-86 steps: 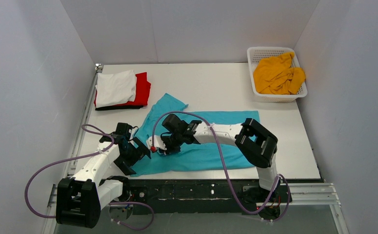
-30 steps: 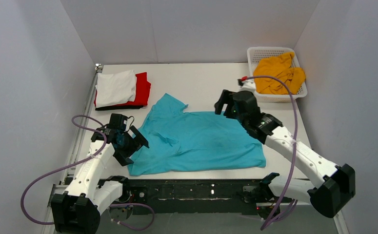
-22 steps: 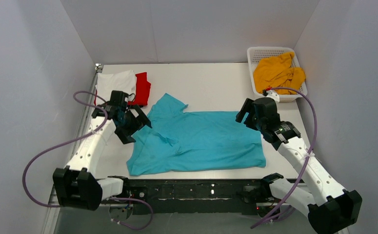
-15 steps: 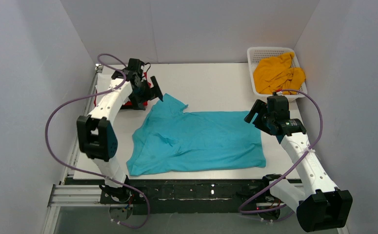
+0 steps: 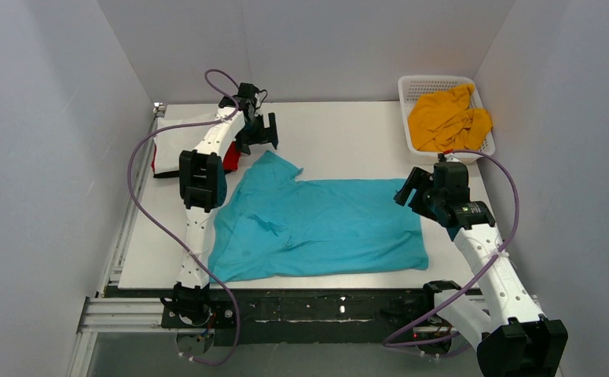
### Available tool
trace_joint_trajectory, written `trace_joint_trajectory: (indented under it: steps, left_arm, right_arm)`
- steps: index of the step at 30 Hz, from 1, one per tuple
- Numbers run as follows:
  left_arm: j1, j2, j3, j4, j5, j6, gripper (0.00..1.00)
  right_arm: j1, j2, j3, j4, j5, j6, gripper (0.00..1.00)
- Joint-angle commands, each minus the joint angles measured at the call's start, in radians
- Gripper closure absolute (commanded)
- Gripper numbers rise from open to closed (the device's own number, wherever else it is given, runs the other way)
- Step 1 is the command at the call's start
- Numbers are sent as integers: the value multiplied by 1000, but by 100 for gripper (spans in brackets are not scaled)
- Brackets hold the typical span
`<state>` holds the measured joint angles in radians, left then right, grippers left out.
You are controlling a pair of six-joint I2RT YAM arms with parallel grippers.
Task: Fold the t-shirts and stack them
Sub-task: Grab the side of the flattened tshirt furthest away from the robot with both arms
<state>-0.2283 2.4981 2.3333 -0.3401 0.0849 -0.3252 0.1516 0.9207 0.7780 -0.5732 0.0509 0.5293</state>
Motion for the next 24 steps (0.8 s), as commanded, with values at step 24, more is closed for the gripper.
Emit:
trace_joint_trajectory:
  steps: [24]
  left_arm:
    - [-103, 35, -83, -68, -355, 104, 28]
  right_arm:
    - [-3, 31, -16, 7, -56, -19, 21]
